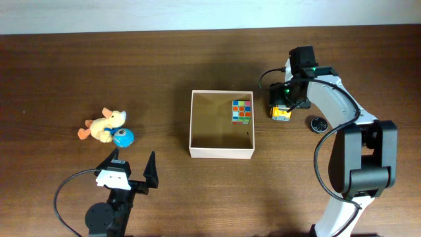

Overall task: Pack container
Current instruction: 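Lower the right gripper and grasp the dump truck, then lift the dump truck and carry it left over the box, then lower the dump truck into the box beside the cube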

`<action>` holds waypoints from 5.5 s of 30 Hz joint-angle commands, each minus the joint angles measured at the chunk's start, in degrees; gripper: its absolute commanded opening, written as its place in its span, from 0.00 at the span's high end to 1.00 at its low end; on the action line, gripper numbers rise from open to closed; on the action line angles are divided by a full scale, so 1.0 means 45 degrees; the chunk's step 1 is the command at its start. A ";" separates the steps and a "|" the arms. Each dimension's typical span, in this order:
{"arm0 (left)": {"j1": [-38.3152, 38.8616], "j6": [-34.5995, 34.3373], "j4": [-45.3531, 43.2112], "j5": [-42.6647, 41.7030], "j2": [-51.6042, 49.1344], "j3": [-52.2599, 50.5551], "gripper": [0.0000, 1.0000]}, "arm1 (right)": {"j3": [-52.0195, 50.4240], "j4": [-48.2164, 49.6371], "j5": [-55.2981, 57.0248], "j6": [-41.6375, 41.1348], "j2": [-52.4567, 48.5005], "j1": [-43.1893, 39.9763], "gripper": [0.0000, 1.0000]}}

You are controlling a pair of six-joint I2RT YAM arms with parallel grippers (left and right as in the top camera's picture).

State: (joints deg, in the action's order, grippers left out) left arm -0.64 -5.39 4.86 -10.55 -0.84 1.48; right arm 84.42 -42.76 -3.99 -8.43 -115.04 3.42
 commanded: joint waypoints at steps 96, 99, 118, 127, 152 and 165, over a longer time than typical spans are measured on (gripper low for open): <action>0.0058 0.0248 -0.0024 -0.0136 0.0121 -0.0078 0.01 | 0.8359 -0.6411 0.2438 -0.4658 -0.0947 0.7456 0.44; 0.0058 0.0248 -0.0024 -0.0136 0.0121 -0.0078 0.01 | 0.8286 -0.6392 0.2977 -0.5493 -0.1059 0.7713 0.44; 0.0058 0.0248 -0.0024 -0.0136 0.0121 -0.0078 0.01 | 0.5100 -0.3405 0.3313 -0.7237 -0.1807 0.7893 0.44; 0.0058 0.0248 -0.0024 -0.0136 0.0121 -0.0078 0.01 | 0.4070 -0.1894 0.2900 -0.7237 -0.1807 0.7893 0.44; 0.0058 0.0248 -0.0024 -0.0136 0.0121 -0.0078 0.01 | 0.3808 -0.1282 0.2545 -0.7232 -0.2438 0.7907 0.44; 0.0058 0.0248 -0.0024 -0.0136 0.0121 -0.0078 0.01 | 0.3808 -0.0947 0.2555 -0.6883 -0.2623 0.7902 0.33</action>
State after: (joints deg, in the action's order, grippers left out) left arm -0.64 -5.39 4.89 -10.55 -0.84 1.48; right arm 101.80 -47.46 7.64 -40.25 -126.61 38.63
